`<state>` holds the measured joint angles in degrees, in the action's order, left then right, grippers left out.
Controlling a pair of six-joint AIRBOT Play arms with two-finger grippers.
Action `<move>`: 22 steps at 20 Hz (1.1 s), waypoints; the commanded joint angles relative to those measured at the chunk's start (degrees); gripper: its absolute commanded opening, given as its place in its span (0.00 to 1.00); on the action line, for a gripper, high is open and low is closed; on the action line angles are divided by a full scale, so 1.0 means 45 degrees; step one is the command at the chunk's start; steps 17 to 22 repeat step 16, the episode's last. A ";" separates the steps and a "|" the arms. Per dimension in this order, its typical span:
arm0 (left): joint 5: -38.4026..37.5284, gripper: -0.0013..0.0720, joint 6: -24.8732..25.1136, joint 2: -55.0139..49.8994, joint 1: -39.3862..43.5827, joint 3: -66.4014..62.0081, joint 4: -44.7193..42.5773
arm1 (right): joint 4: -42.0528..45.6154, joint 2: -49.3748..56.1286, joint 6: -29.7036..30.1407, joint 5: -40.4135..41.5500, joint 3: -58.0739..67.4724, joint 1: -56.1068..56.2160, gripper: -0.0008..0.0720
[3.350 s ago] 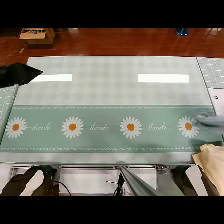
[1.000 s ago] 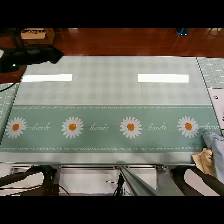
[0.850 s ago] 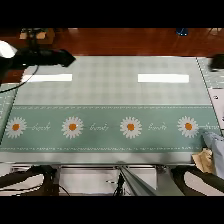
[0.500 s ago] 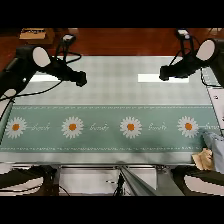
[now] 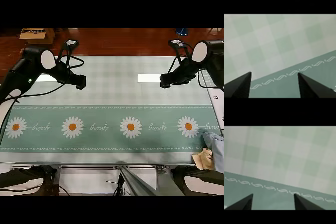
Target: Fold the shirts.
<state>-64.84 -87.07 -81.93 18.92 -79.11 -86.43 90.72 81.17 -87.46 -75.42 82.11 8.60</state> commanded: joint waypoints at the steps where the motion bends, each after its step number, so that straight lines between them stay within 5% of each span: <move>1: -0.0044 0.98 -0.0049 -0.0078 0.0010 -0.0010 -0.0078 | 0.0063 0.0005 0.0010 -0.0112 0.0010 0.0019 0.80; 22: -0.0044 0.98 -0.0049 -0.0743 0.0010 -0.0010 -0.0078 | 0.0063 0.0005 0.0010 -0.0112 0.0010 0.0019 0.80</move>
